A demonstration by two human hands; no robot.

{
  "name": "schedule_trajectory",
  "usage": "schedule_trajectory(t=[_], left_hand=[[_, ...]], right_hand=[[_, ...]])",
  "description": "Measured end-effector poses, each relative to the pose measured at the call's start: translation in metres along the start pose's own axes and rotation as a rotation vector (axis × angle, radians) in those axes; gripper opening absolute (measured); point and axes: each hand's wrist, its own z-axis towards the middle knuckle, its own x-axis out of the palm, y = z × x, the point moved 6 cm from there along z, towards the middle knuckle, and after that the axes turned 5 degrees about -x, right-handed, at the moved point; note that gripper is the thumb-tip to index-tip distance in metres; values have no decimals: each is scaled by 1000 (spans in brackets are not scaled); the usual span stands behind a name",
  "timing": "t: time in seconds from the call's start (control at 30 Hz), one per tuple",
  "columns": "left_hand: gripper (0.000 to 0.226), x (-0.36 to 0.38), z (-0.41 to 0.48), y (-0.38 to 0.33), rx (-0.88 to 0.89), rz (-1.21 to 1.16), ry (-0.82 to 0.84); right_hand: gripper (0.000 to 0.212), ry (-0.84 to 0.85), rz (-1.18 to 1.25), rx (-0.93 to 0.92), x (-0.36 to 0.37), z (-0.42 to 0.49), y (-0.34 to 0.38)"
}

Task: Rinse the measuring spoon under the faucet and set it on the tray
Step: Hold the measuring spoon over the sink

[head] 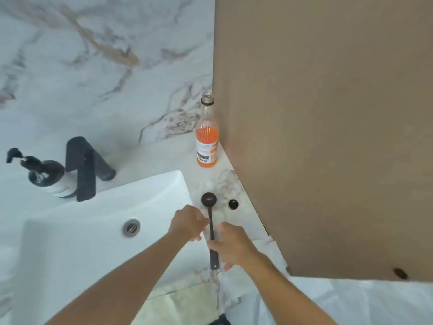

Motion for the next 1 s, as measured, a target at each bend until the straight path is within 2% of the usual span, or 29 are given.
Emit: schedule_trajectory(t=[0.1,0.17,0.27,0.4,0.5,0.6,0.77,0.9,1.0], left_hand=[[15,18,17,2,-55,-181,-17],[16,26,19,2,-73,-210,-50],[16,28,23,3,-93,-219,-74],[8,28,30,8,-99,-246,-71],[11,19,30,14,-79,-396,-33],[14,0,20,21,-31,-570,14],[10,-54,-2,43,87,-731,-74],[20,-97,-20,78,116,-831,-173],[21,-116,-32,113,74,-870,-240]], right_hand=[[30,-90,29,-10,8,16,-7],[19,-114,3,-32,15,21,-8],[15,-162,-70,-84,15,30,-8],[19,-125,-214,-118,15,41,-5],[8,-128,-226,-150,12,39,6],[14,-166,-238,-206,10,33,27],[4,-183,-312,-401,22,23,89],[7,-124,-363,-535,53,21,139],[11,-32,-420,-509,80,25,162]])
